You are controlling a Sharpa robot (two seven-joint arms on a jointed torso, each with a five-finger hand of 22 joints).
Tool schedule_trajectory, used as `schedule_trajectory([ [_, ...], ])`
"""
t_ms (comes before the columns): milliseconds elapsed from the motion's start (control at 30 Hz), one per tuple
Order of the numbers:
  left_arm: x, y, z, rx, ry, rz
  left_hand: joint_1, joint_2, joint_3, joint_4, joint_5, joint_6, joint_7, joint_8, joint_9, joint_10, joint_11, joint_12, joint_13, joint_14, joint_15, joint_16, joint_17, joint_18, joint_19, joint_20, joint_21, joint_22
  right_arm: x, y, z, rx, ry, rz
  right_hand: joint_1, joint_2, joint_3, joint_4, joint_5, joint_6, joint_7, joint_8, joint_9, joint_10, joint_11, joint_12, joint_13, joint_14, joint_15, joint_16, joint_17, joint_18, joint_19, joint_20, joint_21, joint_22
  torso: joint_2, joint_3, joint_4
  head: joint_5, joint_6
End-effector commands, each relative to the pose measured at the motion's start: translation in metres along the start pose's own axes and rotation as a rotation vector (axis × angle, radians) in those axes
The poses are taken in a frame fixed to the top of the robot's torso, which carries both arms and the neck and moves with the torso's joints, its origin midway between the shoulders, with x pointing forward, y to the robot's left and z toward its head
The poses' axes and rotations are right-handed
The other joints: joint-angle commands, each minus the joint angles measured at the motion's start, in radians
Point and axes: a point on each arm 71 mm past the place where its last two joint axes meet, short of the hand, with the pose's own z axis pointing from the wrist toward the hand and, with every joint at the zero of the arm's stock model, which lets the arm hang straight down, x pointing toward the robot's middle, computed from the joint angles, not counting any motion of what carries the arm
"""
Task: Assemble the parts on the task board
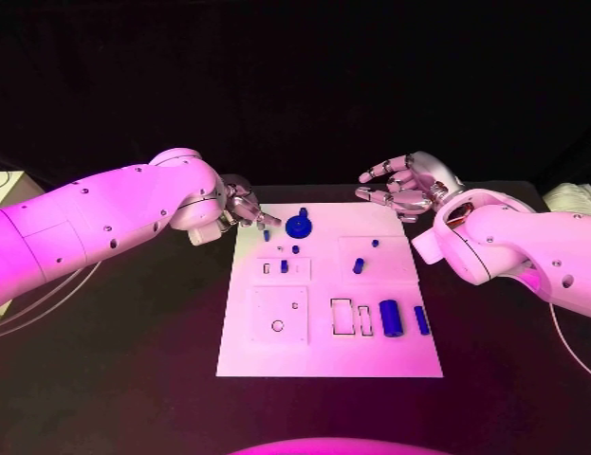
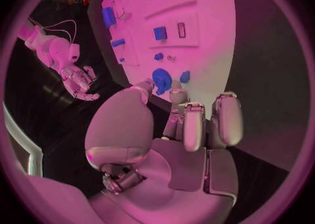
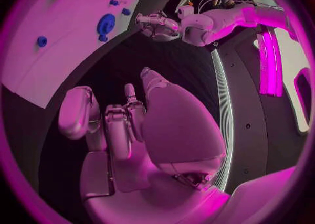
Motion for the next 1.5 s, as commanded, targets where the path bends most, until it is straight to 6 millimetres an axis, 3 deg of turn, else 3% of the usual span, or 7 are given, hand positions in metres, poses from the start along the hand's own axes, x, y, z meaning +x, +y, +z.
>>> schedule_trajectory([
  [33, -0.004, -0.001, 0.005, 0.007, 0.003, -0.003, 0.011, -0.001, -0.004, -0.001, 0.006, -0.005, 0.001, -0.004, -0.001, -0.006, 0.003, -0.006, -0.001, 0.073, 0.005, -0.004, 0.190, 0.014, 0.002, 0.006, -0.006, -0.001, 0.002, 0.001, 0.000, -0.012, 0.017, 0.001, -0.010, -0.003, 0.007, 0.001, 0.005, -0.006, 0.001, 0.003, -0.001, -0.004, 0.001, -0.003, 0.105, 0.101, 0.000, -0.002, 0.250, 0.019, -0.006, 0.001, -0.005, -0.001, 0.002, -0.0006, -0.0020, 0.000, 0.001],
  [200, -0.007, 0.001, 0.012, -0.014, 0.003, -0.005, 0.012, 0.000, -0.004, 0.000, 0.006, -0.005, 0.001, -0.005, -0.003, -0.008, 0.003, -0.007, -0.002, 0.073, 0.006, -0.003, 0.190, 0.014, 0.001, 0.006, -0.006, -0.002, 0.003, 0.002, 0.000, -0.013, 0.018, 0.001, -0.010, -0.003, 0.007, 0.001, 0.005, -0.006, 0.001, 0.003, -0.001, -0.004, 0.001, -0.003, 0.105, 0.101, 0.000, -0.002, 0.250, 0.019, -0.006, 0.001, -0.005, -0.001, 0.005, -0.0007, -0.0052, 0.002, 0.001],
  [567, -0.009, 0.005, 0.024, -0.053, 0.014, 0.006, 0.012, 0.003, -0.005, 0.000, 0.005, -0.004, 0.002, -0.007, -0.005, -0.009, 0.004, -0.007, -0.003, 0.072, 0.006, -0.004, 0.190, 0.014, 0.000, 0.007, -0.007, -0.003, 0.002, 0.002, 0.000, -0.013, 0.017, 0.001, -0.013, -0.002, 0.010, 0.002, 0.005, -0.008, 0.002, 0.004, -0.001, -0.004, 0.001, -0.003, 0.105, 0.101, 0.001, -0.002, 0.250, 0.019, -0.006, 0.001, -0.005, 0.000, 0.006, -0.0031, -0.0043, 0.002, -0.002],
  [667, -0.008, 0.006, 0.027, -0.065, 0.024, 0.013, 0.012, 0.003, -0.005, 0.000, 0.005, -0.004, 0.002, -0.007, -0.005, -0.009, 0.004, -0.007, -0.003, 0.072, 0.006, -0.004, 0.190, 0.014, 0.000, 0.007, -0.007, -0.003, 0.002, 0.002, 0.000, -0.013, 0.017, 0.001, -0.013, -0.002, 0.010, 0.002, 0.005, -0.008, 0.002, 0.004, -0.001, -0.004, 0.001, -0.003, 0.105, 0.101, 0.001, -0.002, 0.250, 0.019, -0.006, 0.001, -0.005, 0.000, 0.005, -0.0016, -0.0046, 0.003, -0.003],
  [1500, -0.001, 0.005, 0.034, -0.062, 0.061, 0.029, 0.015, 0.022, -0.004, 0.000, 0.006, 0.002, 0.004, -0.013, -0.015, -0.014, 0.006, -0.007, -0.004, 0.072, 0.009, -0.003, 0.190, 0.015, -0.002, 0.011, -0.008, -0.004, 0.003, 0.002, 0.000, -0.015, 0.019, 0.001, -0.013, -0.002, 0.010, 0.002, 0.005, -0.008, 0.002, 0.004, -0.001, -0.004, 0.001, -0.003, 0.105, 0.101, 0.001, -0.002, 0.250, 0.019, -0.006, 0.001, -0.005, 0.000, 0.005, -0.0003, -0.0037, 0.003, -0.006],
])
